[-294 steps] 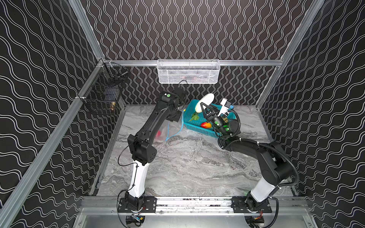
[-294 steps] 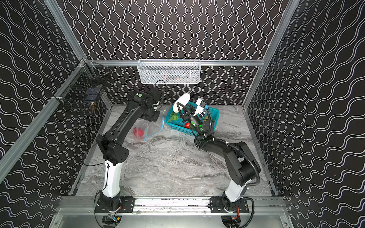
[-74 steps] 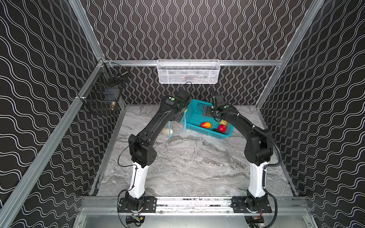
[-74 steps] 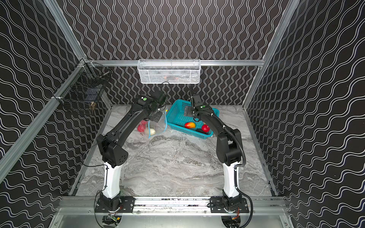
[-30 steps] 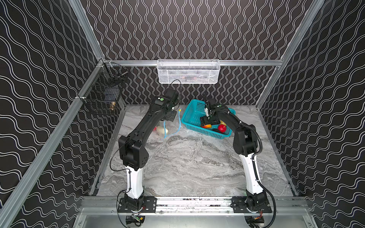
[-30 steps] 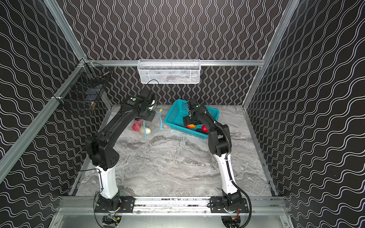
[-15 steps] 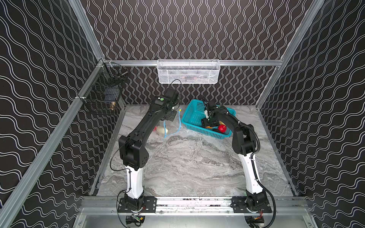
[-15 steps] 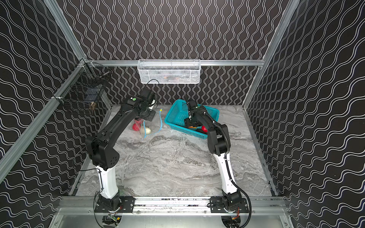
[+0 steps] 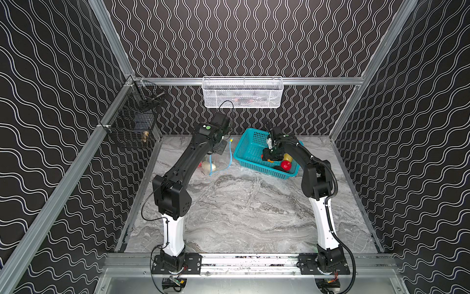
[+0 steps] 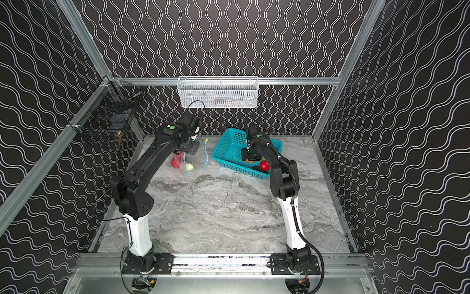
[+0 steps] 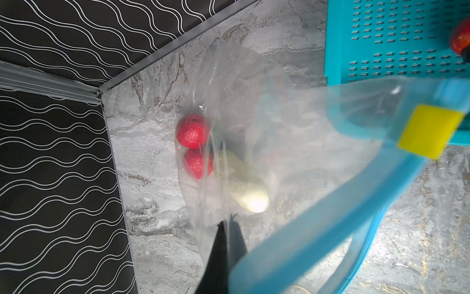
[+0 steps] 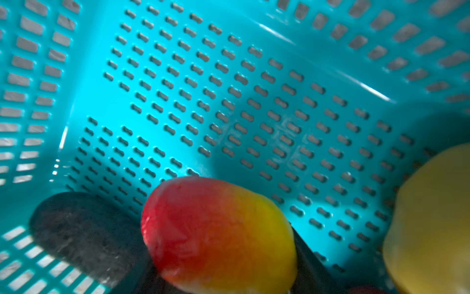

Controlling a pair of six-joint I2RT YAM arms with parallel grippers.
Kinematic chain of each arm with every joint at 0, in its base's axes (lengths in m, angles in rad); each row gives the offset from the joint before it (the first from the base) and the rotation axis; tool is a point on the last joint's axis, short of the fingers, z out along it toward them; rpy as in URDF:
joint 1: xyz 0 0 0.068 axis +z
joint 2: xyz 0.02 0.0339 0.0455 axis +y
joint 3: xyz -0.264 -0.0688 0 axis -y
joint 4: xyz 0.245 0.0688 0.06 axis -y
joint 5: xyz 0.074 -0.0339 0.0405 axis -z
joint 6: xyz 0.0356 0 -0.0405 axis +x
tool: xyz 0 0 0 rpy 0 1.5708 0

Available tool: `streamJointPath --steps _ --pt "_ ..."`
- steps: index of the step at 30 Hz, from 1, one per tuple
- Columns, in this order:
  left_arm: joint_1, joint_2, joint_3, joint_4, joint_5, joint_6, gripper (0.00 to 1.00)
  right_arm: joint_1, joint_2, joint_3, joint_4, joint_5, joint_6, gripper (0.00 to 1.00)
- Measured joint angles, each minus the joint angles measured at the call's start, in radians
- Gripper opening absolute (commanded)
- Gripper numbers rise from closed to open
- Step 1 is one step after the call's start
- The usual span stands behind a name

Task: Place the food in the zip-top bag and seal the zipper
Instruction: 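Lower the right gripper around the red-yellow mango in the basket, then close the right gripper on the mango and lift it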

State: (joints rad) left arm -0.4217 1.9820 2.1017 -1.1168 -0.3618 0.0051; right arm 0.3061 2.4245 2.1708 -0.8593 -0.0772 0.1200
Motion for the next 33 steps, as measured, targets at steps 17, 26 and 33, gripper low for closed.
streamJointPath --steps 17,26,33 --pt "0.001 0.001 0.007 -0.003 0.006 -0.003 0.00 -0.049 -0.102 -0.138 0.169 -0.141 0.131 0.44" --pt "0.001 0.024 0.050 -0.017 0.010 -0.008 0.00 -0.058 -0.177 -0.260 0.262 -0.147 0.229 0.39" --pt "0.001 0.051 0.074 -0.040 0.026 -0.027 0.00 -0.056 -0.317 -0.452 0.435 -0.179 0.323 0.39"
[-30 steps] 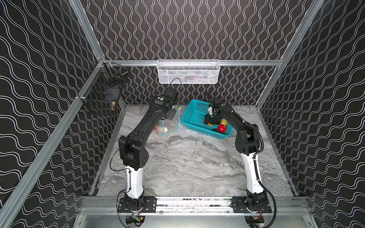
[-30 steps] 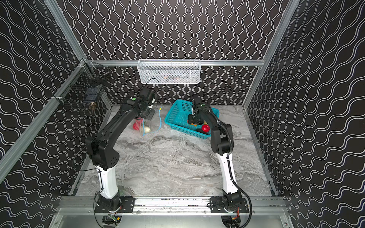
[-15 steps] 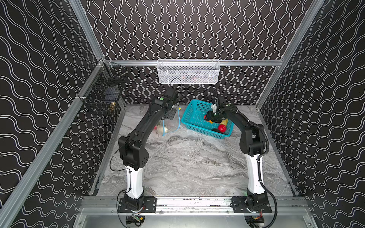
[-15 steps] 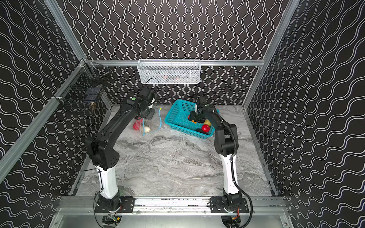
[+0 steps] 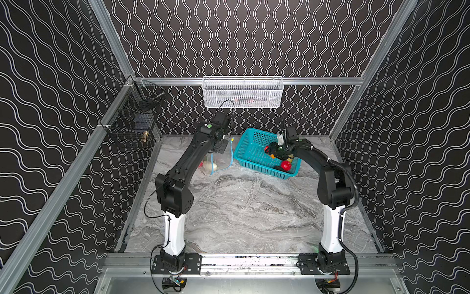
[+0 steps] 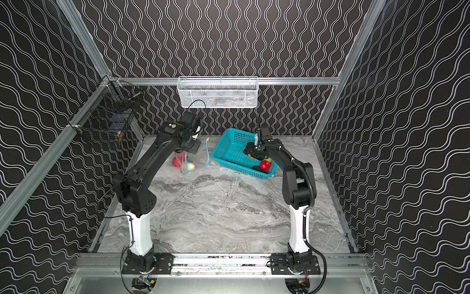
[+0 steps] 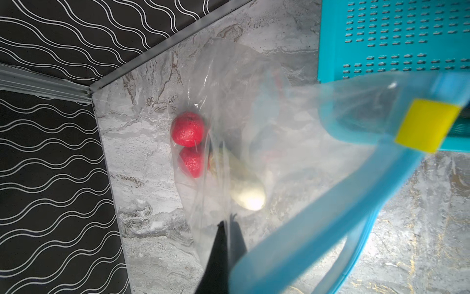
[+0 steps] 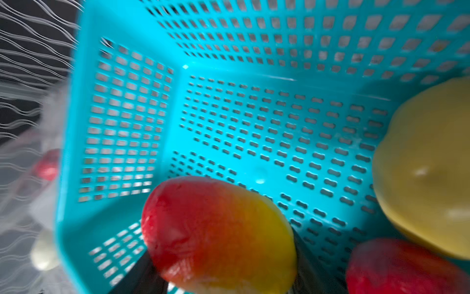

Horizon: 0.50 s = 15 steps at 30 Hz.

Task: Place the food in the zip-top bag and seal the zipper
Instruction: 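Close the right gripper on the mango and lift it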

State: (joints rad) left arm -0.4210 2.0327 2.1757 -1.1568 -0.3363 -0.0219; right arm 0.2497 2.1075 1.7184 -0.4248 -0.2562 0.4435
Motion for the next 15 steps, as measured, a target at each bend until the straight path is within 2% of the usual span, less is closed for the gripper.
streamJointPath --steps 15 --pt "0.000 0.035 0.034 -0.021 0.019 -0.027 0.00 0.000 -0.129 -0.216 0.253 -0.074 0.146 0.39"
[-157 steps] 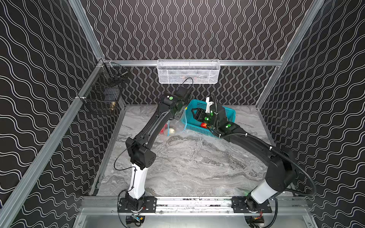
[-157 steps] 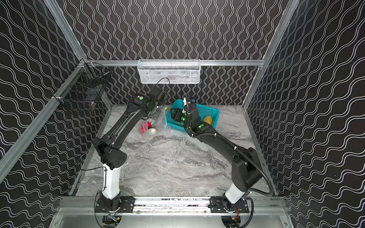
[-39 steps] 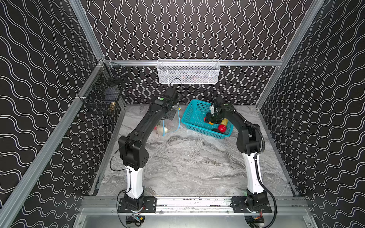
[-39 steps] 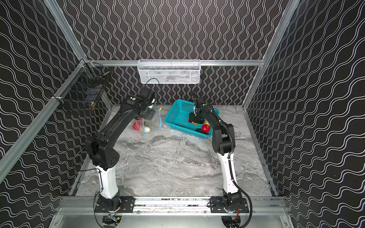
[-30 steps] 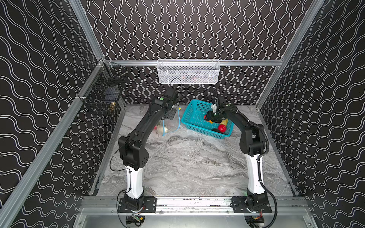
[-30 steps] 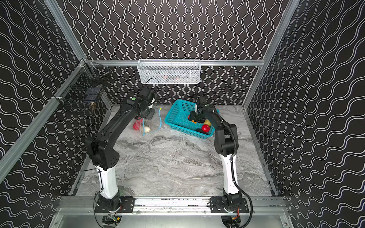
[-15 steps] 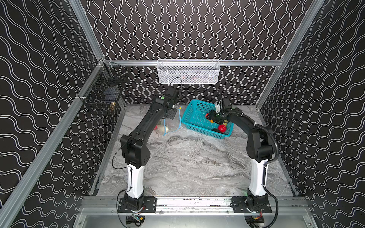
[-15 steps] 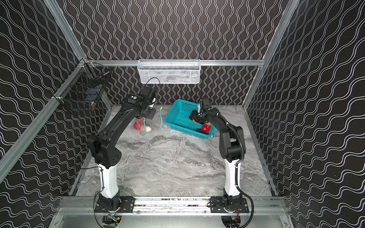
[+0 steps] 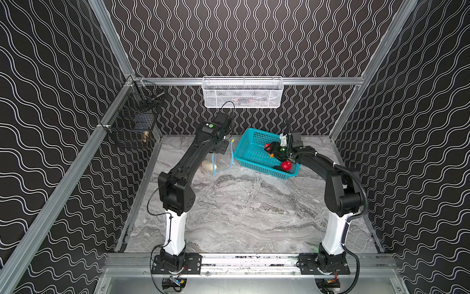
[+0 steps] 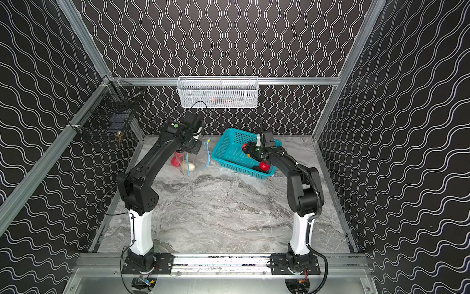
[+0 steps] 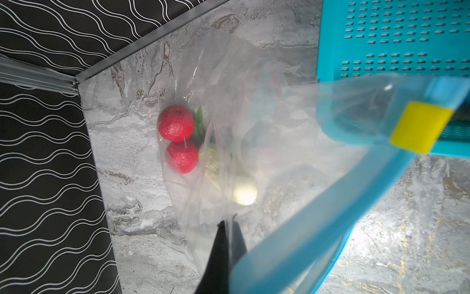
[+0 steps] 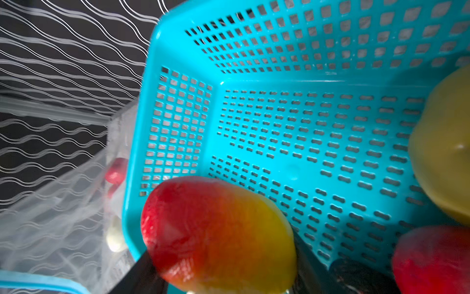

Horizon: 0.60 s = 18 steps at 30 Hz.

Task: Place the food in the zip-top bag and seal the zipper
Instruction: 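Close the right gripper on the mango and lift it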

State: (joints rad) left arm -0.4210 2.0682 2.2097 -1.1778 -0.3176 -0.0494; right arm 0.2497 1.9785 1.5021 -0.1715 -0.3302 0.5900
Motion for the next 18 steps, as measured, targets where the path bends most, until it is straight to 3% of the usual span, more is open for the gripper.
streamJointPath --steps 18 --pt "0.000 0.065 0.099 -0.057 0.014 -0.027 0.00 0.061 -0.166 -0.109 0.132 -0.042 0.122 0.39"
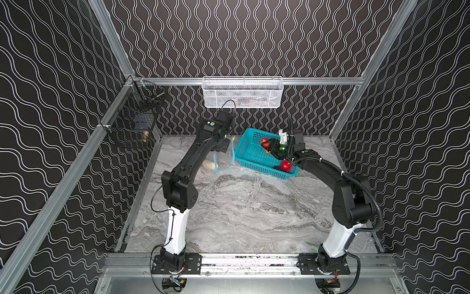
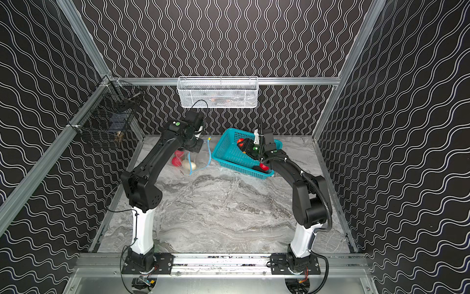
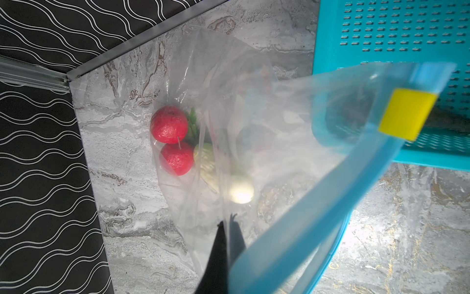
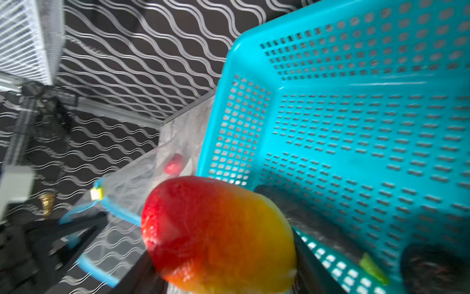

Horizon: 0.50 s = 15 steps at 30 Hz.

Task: Place the food in the zip-top bag and seal the zipper
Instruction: 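Close the right gripper on the mango and lift it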

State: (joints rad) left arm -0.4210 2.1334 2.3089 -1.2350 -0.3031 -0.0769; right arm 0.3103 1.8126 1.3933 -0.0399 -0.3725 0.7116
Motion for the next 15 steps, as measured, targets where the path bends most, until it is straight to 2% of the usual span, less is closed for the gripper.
streamJointPath --steps 6,15 --pt "0.000 0.023 0.023 -0.019 0.000 -0.006 0.00 0.058 -0.056 0.002 0.010 0.002 0.029 0.40" --pt "0.000 0.035 0.062 -0.039 0.004 -0.026 0.00 0.114 -0.058 0.034 0.007 0.036 0.056 0.39"
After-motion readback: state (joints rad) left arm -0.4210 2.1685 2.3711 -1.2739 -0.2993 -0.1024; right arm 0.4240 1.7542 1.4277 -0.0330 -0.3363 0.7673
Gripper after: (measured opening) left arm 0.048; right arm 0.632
